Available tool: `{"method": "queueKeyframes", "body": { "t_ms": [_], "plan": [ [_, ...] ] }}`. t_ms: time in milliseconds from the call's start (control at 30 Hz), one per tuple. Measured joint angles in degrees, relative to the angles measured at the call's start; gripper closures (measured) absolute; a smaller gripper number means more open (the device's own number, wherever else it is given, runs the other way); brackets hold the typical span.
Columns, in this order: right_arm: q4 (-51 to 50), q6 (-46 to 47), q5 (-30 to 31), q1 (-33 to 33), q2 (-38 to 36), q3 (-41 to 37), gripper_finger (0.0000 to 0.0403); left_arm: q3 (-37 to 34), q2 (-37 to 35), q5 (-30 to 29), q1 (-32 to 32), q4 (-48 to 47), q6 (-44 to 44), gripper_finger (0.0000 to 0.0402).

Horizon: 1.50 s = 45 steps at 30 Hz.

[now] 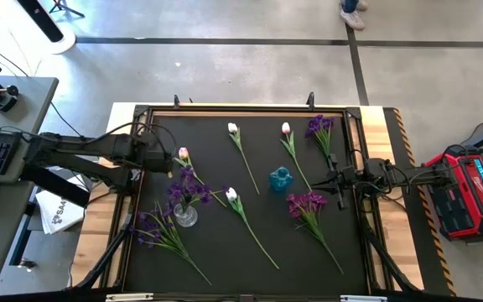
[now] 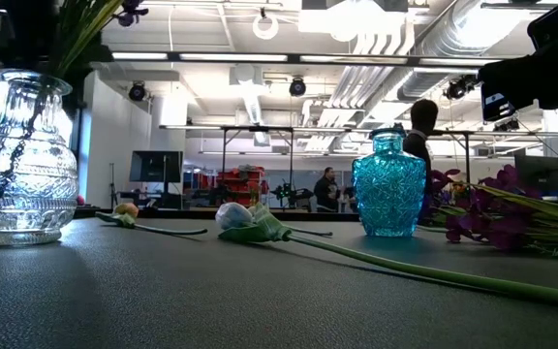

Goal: Sort flowers into vase by color
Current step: Put the left pink flower into the blue vase

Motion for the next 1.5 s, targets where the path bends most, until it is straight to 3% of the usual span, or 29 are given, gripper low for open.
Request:
{"method": "queueKeyframes", "body": {
  "t_ms": [333, 567, 667, 967, 1500],
  "plan": [
    [0.0, 0.0, 0.0, 0.0, -0.01, 0.0, 0.0402, -12.47, 0.15, 2.11, 5.64, 16.16, 4.3, 0.0216],
    [0.01, 0.0, -0.02, 0.01, -0.01, 0.0, 0.0402, -22.19, 0.17, 3.61, 11.62, 39.5, 11.53, 0.0216],
    [0.0, 0.0, -0.02, 0.02, -0.01, 0.0, 0.0402, -24.8, 0.17, 4.58, 13.81, 45.36, 13.58, 0.0216],
    [0.0, 0.0, 0.0, 0.0, -0.01, 0.0, 0.0402, -27.94, 1.34, 4.94, 16.35, 54.18, 15.25, 0.0216],
    [0.0, 0.0, -0.02, 0.0, -0.01, 0.0, 0.0402, -28.16, 15.23, 5.11, 16.2, 61.4, 14.81, 0.0216]
  ]
}}
